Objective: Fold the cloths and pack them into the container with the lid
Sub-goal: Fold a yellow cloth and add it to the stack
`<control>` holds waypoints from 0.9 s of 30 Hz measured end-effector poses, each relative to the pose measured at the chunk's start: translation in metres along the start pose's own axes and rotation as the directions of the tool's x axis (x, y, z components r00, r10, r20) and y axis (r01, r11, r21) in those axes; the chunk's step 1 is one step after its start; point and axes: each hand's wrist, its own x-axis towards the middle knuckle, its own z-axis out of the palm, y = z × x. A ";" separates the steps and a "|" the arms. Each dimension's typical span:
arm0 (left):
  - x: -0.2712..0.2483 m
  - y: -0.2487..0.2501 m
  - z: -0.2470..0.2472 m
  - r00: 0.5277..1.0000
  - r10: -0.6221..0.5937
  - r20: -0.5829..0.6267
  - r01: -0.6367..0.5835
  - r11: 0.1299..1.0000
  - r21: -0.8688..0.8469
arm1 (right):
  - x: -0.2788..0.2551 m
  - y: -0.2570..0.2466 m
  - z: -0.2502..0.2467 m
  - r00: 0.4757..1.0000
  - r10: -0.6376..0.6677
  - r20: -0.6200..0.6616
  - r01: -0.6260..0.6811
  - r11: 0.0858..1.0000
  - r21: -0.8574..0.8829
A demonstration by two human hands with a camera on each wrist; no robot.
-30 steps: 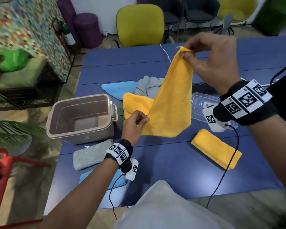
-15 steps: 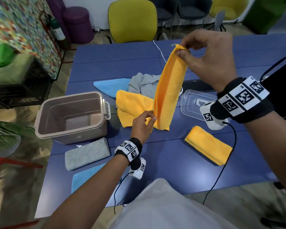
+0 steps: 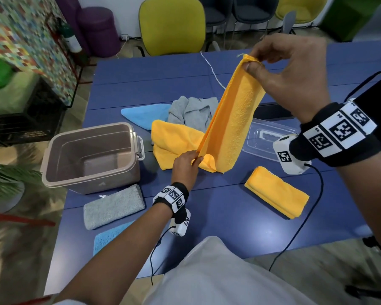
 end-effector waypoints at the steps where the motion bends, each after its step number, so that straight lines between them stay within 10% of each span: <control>1: 0.001 -0.002 -0.004 1.000 -0.012 -0.009 0.012 1.000 -0.010 | -0.001 0.004 -0.003 1.000 0.010 0.001 -0.010 1.000 -0.007; 7: 0.011 -0.016 -0.061 0.998 0.027 -0.056 -0.026 1.000 0.015 | -0.015 0.061 -0.019 0.984 0.173 0.034 -0.172 0.984 -0.038; 17: 0.039 -0.024 -0.144 0.938 0.153 0.312 -0.277 0.872 0.405 | -0.076 0.137 0.032 0.905 0.410 0.111 -0.405 0.912 -0.061; 27: 0.012 -0.032 -0.179 0.989 0.149 0.012 -0.143 0.919 0.367 | -0.117 0.142 0.042 0.895 0.415 0.162 -0.439 0.884 0.158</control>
